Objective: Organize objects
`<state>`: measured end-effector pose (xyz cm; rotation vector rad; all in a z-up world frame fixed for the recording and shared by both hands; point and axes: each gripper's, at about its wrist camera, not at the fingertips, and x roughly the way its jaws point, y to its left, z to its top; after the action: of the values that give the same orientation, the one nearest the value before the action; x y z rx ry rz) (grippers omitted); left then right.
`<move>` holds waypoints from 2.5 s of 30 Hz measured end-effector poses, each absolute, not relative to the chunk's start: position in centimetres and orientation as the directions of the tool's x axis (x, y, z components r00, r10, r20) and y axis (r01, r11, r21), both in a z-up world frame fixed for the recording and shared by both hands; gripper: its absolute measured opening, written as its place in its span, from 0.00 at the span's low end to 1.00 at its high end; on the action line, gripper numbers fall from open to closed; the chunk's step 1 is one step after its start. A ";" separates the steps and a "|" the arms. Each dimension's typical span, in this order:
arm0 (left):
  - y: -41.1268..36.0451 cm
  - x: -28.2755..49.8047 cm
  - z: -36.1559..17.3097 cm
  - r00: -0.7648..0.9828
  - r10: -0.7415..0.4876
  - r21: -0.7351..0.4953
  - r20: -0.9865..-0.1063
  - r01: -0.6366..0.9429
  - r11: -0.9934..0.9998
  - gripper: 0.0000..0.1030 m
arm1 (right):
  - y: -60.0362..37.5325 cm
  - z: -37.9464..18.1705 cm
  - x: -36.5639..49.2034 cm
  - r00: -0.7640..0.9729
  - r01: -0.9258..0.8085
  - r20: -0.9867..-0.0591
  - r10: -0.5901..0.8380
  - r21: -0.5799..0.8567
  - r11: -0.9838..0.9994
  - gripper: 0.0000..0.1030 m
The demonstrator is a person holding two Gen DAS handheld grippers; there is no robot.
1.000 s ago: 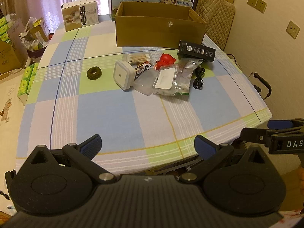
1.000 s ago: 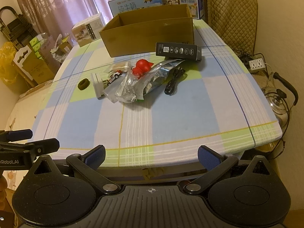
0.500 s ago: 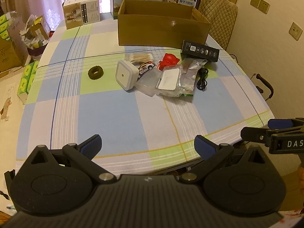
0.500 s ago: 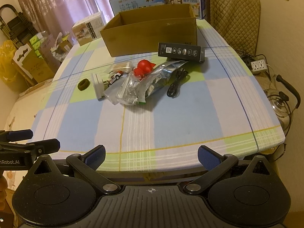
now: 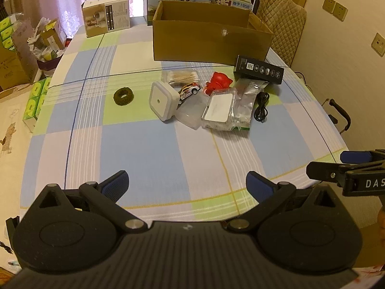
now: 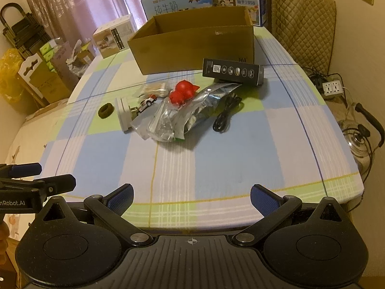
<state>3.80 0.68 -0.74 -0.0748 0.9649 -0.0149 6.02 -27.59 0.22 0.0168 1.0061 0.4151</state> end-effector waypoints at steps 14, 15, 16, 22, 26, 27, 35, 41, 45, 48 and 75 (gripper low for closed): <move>0.4 7.1 -0.6 0.569 -0.026 -0.066 -0.822 -0.050 0.997 0.99 | -27.7 0.4 10.2 0.450 -0.368 -0.813 0.370 0.208 0.906 0.98; 0.4 7.4 -0.6 0.568 -0.024 -0.066 -0.822 -0.053 0.996 0.99 | -27.7 0.3 10.6 0.449 -0.371 -0.812 0.373 0.210 0.904 0.98; 0.4 7.7 -0.6 0.568 -0.021 -0.065 -0.823 -0.057 0.996 0.99 | -27.8 0.3 11.0 0.448 -0.374 -0.811 0.376 0.212 0.903 0.98; 0.3 9.7 -0.9 0.562 -0.007 -0.064 -0.827 -0.082 0.995 0.99 | -28.3 0.4 13.5 0.442 -0.391 -0.798 0.411 0.240 0.888 0.98; 0.6 11.0 -1.3 0.555 0.009 -0.062 -0.832 -0.110 0.992 0.99 | -29.0 0.8 15.4 0.479 -0.430 -0.762 0.435 0.228 0.873 0.98; 0.7 11.3 -1.4 0.554 0.017 -0.059 -0.833 -0.118 0.991 0.99 | -29.2 0.9 16.0 0.500 -0.446 -0.752 0.430 0.202 0.872 0.98; 2.0 14.1 -2.3 0.550 0.082 -0.034 -0.831 -0.197 0.980 0.99 | -30.5 -1.1 20.8 0.626 -0.573 -0.672 0.395 -0.053 0.818 0.76; 3.8 15.7 -3.2 0.530 0.140 -0.017 -0.836 -0.280 0.960 0.99 | -29.4 -5.6 23.0 0.683 -0.658 -0.644 0.345 -0.337 0.673 0.67; 4.8 16.3 -3.8 0.504 0.176 -0.002 -0.846 -0.333 0.943 0.99 | -28.4 -8.8 24.2 0.704 -0.692 -0.631 0.327 -0.504 0.516 0.63; 5.1 16.7 -4.2 0.484 0.190 0.004 -0.854 -0.360 0.933 0.99 | -27.7 -11.1 25.3 0.707 -0.702 -0.637 0.306 -0.582 0.411 0.58; 3.8 18.9 -5.4 0.426 0.239 0.038 -0.873 -0.428 0.903 0.99 | -29.6 -13.7 26.6 0.748 -0.664 -0.568 0.345 -0.653 0.365 0.75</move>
<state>18.89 3.84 -5.42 -0.2014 1.0527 0.4202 26.62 -29.65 -13.72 -1.0038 0.3633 0.6670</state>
